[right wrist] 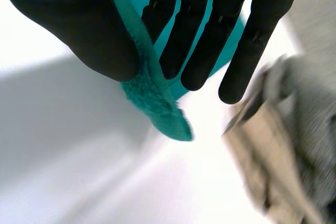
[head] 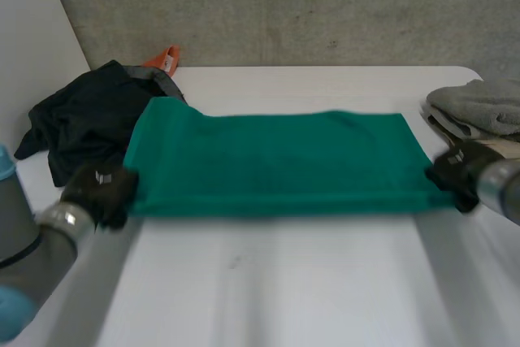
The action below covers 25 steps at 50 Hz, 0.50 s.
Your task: Fold the laundry.
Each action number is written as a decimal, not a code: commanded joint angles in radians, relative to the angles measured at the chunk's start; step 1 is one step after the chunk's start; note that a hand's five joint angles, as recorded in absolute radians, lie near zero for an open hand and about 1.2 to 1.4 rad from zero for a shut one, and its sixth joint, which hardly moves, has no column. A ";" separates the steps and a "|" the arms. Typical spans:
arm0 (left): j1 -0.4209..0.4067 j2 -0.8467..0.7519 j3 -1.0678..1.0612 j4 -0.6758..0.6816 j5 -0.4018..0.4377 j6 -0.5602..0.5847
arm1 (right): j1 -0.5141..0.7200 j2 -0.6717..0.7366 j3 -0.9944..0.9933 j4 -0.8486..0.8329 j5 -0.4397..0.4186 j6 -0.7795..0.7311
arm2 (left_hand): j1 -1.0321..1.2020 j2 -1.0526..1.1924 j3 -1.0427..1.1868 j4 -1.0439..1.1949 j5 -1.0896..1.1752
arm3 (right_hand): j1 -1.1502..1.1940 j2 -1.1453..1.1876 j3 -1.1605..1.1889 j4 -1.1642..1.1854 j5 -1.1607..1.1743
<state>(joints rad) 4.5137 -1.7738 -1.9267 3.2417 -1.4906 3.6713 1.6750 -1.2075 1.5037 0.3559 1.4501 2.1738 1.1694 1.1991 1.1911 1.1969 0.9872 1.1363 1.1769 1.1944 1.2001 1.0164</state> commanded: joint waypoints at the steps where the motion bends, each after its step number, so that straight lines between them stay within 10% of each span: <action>1: -0.011 0.207 -0.078 -0.466 0.021 0.231 | -0.124 -0.181 0.118 0.369 -0.014 -0.342 | 0.227 0.197 0.205 0.199 0.235 | 0.260 0.219 0.202 0.196 0.205; 25: -0.114 -0.268 0.518 -0.117 -0.106 0.084 | 0.000 0.149 -0.117 -0.392 -0.050 0.012 | 0.227 0.197 0.205 0.199 0.235 | 0.260 0.219 0.202 0.196 0.205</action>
<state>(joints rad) 4.4388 -1.8789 -1.6003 3.0799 -1.5266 3.7892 1.6474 -1.1605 1.4635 0.2106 1.3959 2.1383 1.1694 1.1992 1.1911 1.1970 0.9872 1.1363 1.1769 1.1944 1.2001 1.0219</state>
